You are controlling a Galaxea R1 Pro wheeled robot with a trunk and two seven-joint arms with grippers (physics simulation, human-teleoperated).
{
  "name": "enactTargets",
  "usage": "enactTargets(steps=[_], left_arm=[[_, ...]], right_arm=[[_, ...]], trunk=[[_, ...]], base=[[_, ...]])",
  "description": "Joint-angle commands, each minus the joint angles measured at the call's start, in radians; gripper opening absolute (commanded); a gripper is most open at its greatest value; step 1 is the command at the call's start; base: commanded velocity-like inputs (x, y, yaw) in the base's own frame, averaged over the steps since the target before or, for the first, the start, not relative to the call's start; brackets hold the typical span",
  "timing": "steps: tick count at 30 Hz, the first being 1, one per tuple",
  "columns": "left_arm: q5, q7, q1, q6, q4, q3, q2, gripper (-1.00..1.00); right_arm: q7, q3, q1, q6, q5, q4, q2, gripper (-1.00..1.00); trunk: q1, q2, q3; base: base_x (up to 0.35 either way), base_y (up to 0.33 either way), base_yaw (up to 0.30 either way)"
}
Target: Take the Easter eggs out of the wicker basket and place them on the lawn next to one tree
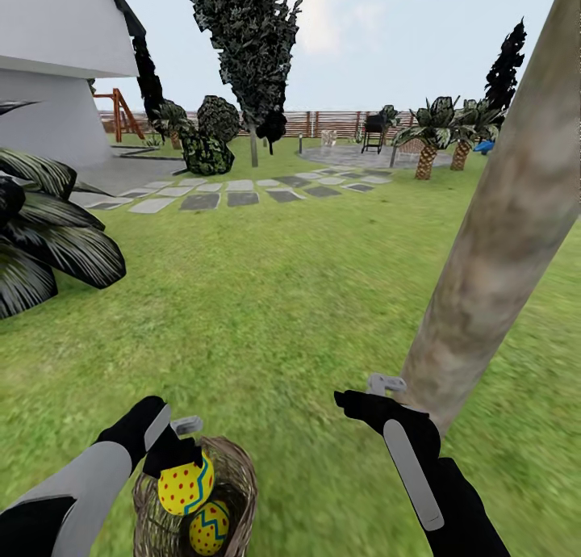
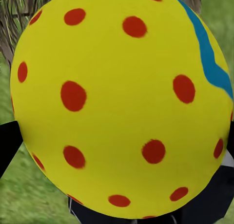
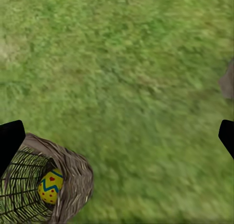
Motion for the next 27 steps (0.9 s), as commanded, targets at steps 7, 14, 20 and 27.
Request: enactTargets(steps=[7,14,20,27], left_arm=[[0.001,0.001,0.036,-0.032,0.001,0.003,0.0,-1.0],[0.0,0.002,0.05,-0.055,0.003,0.003,0.0,-1.0],[0.0,0.003,0.074,-0.093,0.004,0.003,0.0,-1.0],[-0.001,0.004,0.099,-0.141,0.005,0.003,0.0,-1.0]], right_arm=[[-0.01,0.001,-0.001,0.002,-0.01,-0.001,0.0,1.0],[-0.01,0.001,0.0,0.002,-0.011,-0.001,0.0,1.0],[-0.01,0.001,-0.001,0.002,-0.01,0.0,0.0,1.0],[-0.01,0.001,-0.001,0.002,-0.011,0.001,0.001,1.0]], trunk=[[-0.027,0.049,0.021],[-0.054,0.098,0.043],[-0.077,0.14,0.062],[-0.104,0.189,0.084]], base=[[0.0,0.0,0.0],[0.0,0.0,0.0],[0.0,0.0,0.0],[0.0,0.0,0.0]])
